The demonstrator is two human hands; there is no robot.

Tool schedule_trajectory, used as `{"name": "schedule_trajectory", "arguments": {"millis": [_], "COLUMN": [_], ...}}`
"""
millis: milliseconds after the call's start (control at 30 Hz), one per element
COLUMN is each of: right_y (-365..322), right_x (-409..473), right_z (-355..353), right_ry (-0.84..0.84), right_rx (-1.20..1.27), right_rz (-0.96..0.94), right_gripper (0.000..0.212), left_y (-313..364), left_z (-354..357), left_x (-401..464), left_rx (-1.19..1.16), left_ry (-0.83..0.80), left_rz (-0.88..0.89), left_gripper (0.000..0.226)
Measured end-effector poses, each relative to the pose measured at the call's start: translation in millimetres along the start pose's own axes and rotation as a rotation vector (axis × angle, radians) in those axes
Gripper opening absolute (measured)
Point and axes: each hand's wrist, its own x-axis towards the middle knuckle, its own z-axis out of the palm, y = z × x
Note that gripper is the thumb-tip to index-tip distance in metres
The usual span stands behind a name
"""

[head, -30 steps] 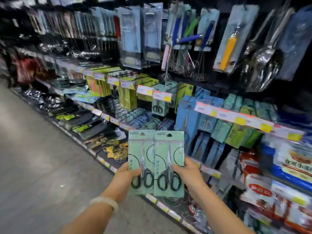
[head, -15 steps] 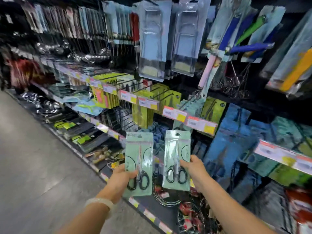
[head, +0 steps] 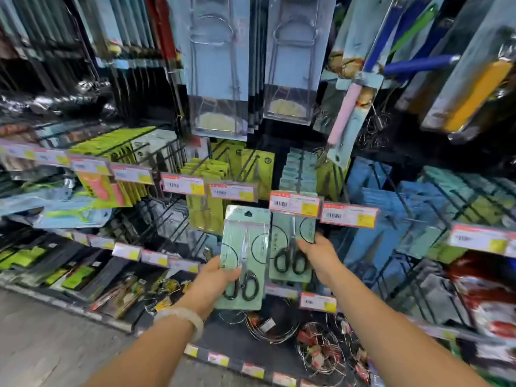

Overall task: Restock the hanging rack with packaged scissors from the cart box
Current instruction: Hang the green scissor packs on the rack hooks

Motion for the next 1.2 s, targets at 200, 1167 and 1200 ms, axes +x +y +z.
{"name": "schedule_trajectory", "arguments": {"millis": [200, 1167, 1200], "right_y": [4, 7, 9], "right_x": [13, -5, -3], "right_z": [12, 3, 4], "right_ry": [0.073, 0.118, 0.125], "right_rx": [0.005, -0.254, -0.265], "right_rz": [0.114, -0.024, -0.014], "right_gripper": [0.044, 0.027, 0.028], "left_y": [-7, 25, 23], "left_z": [-11, 64, 64], "left_x": [20, 69, 70], "left_rx": [0.015, 0.374, 0.374], "left_ry": [-0.07, 0.032, 0.032], "left_rz": [-0.023, 0.243, 0.232], "left_gripper": [0.059, 0.022, 0.023]}}
